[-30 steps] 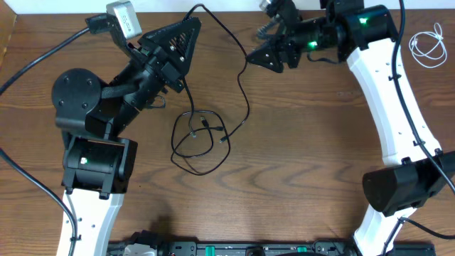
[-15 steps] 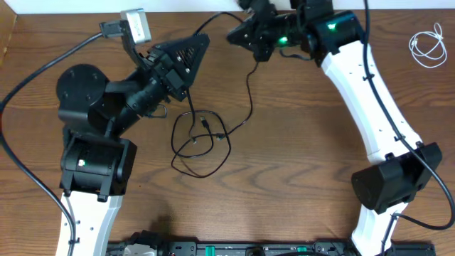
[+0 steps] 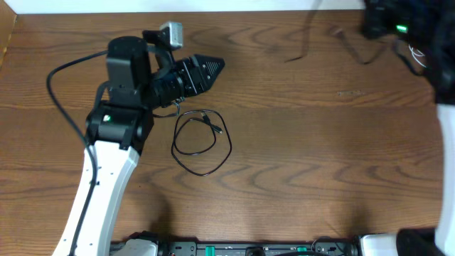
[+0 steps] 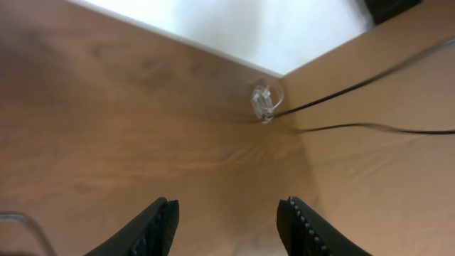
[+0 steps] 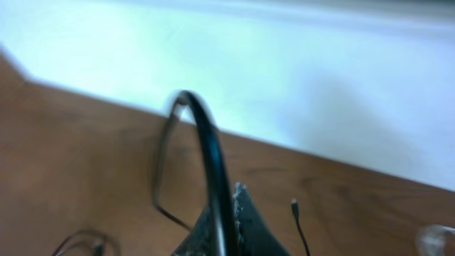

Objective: Untangle cables

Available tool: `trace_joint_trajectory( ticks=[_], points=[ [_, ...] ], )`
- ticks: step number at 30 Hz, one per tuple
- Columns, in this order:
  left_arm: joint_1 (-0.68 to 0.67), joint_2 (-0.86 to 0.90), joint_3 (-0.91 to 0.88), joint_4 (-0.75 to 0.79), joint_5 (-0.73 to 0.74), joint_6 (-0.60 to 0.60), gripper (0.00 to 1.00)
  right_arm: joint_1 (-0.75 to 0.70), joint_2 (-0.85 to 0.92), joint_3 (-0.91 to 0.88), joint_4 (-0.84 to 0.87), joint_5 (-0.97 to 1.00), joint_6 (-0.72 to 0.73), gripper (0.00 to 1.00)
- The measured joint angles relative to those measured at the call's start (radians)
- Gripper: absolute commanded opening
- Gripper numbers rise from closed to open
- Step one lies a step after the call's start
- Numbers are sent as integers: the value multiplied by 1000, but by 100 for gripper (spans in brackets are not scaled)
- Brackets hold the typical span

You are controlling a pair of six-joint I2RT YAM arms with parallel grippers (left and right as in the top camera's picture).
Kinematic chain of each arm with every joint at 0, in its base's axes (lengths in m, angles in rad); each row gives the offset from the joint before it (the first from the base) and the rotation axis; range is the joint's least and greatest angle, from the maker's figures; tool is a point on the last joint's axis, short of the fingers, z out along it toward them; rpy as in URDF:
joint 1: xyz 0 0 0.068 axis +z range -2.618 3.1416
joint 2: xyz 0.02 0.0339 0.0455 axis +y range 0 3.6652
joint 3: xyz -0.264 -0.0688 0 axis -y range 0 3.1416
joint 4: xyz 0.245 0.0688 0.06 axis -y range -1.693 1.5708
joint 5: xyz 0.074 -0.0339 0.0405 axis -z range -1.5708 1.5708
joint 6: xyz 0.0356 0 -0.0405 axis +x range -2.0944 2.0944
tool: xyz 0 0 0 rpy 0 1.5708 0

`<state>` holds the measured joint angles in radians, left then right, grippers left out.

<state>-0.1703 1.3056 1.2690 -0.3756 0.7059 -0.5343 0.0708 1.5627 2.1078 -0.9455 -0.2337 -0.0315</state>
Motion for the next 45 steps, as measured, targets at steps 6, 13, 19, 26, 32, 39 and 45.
trace_joint_trajectory(
  ticks=[6,13,19,26,32,39,45],
  points=[
    [0,57,0,-121,-42,116,50,-159,-41,4,-22,55,14,1],
    [0,58,0,-167,-95,194,50,-385,-2,4,-39,93,53,1],
    [0,58,0,-201,-107,203,50,-561,62,4,-44,123,146,1],
    [0,58,0,-204,-108,219,50,-671,159,4,-58,267,267,1],
    [0,58,0,-226,-108,221,50,-673,293,4,-96,502,389,1],
    [0,58,0,-250,-110,221,50,-675,523,4,-184,609,515,2],
    [0,58,0,-249,-110,221,50,-676,677,-1,-278,605,573,99]
  ],
)
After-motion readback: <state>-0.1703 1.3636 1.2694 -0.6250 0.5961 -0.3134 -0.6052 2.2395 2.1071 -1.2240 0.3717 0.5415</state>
